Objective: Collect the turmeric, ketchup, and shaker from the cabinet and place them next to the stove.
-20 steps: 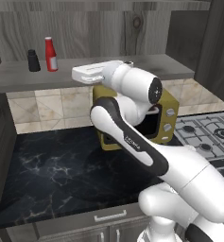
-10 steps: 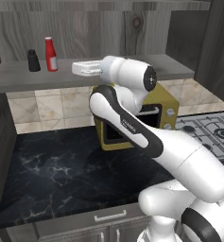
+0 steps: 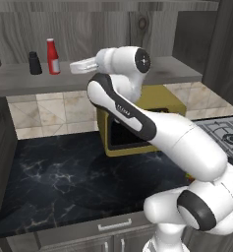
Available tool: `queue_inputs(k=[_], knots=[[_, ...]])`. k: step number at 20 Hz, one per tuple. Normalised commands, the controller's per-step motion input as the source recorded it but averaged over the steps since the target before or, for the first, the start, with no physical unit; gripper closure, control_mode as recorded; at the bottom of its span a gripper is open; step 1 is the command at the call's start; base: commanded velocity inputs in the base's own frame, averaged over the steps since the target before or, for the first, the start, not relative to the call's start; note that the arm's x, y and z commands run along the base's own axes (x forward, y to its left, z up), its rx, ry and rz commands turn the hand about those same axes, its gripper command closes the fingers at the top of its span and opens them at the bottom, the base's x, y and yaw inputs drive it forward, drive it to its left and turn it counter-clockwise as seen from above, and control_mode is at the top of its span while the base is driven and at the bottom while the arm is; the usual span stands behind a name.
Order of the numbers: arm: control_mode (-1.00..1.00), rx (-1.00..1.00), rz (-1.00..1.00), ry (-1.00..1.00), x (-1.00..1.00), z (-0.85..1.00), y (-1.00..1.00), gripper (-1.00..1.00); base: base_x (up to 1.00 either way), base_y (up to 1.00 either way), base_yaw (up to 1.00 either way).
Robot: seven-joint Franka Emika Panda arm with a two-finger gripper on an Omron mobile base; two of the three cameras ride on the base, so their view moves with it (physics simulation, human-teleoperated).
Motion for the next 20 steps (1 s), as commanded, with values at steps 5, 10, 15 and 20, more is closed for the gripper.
queue_inputs(k=[5,10,15,20], knots=[[-1.0,-0.05,0.01,0.0,-0.01,0.0,0.28,-1.0,0.0,0.0,0.0],[-1.0,0.0,0.0,0.0,0.07,0.0,0.17,-1.0,0.0,0.0,0.0],[-1.0,0.0,0.0,0.0,0.13,0.0,0.0,-1.0,0.0,0.0,0.0],[-1.0,0.0,0.0,0.0,0.35,0.03,0.0,-1.0,0.0,0.0,0.0]])
